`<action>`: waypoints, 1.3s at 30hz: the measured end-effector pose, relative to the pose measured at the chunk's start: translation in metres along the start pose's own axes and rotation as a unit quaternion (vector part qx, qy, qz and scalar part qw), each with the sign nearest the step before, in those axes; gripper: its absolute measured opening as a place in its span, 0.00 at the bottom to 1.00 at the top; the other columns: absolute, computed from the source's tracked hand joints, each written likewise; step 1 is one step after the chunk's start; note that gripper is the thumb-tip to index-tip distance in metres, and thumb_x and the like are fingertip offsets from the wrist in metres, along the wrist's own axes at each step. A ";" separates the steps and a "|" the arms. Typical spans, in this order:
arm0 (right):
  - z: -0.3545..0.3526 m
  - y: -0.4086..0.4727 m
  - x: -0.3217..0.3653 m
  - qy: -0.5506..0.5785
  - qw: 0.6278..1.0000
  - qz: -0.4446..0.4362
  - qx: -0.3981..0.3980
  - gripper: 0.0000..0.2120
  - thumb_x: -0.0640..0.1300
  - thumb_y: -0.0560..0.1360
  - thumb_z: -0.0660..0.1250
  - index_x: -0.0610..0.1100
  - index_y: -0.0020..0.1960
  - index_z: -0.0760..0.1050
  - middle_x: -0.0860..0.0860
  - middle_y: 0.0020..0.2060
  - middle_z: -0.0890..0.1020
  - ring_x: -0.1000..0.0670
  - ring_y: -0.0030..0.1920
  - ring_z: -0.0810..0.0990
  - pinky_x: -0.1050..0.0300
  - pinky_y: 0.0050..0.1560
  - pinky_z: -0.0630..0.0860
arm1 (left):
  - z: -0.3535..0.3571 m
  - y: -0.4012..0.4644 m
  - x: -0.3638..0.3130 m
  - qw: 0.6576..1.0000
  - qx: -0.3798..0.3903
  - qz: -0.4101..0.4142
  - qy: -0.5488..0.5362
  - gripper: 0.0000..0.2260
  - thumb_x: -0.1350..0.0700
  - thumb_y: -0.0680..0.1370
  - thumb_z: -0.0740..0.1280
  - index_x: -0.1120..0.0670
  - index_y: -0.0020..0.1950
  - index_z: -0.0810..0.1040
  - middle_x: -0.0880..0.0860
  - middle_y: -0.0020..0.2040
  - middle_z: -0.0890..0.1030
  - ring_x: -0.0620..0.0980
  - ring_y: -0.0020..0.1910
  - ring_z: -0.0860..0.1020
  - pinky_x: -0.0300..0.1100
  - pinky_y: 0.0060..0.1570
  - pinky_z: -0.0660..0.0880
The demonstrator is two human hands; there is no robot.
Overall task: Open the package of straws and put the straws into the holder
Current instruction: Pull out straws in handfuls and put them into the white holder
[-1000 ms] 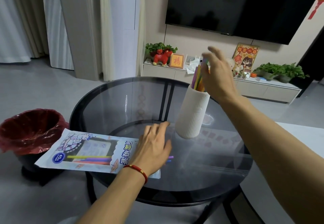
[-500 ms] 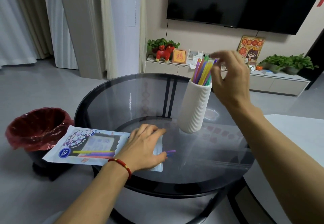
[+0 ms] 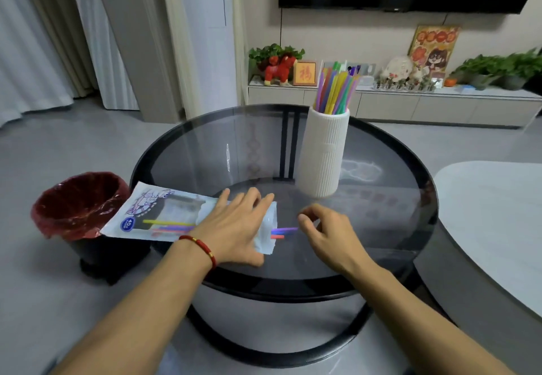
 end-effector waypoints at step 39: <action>0.009 0.009 -0.023 0.589 0.762 0.270 0.017 0.02 0.28 0.75 0.73 0.29 0.47 0.84 0.38 0.42 0.89 0.46 0.39 0.90 0.62 0.40 0.85 | -0.031 0.013 -0.018 0.971 -0.159 -0.001 0.177 0.51 0.68 0.61 0.72 0.53 0.79 0.51 0.58 0.71 0.64 0.58 0.70 0.67 0.71 0.73 0.47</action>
Point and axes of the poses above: each hand's wrist, its own y-axis towards the middle knuckle, its own z-axis out of the palm, x = y × z, the point moved 4 cm from there along y, towards the middle knuckle
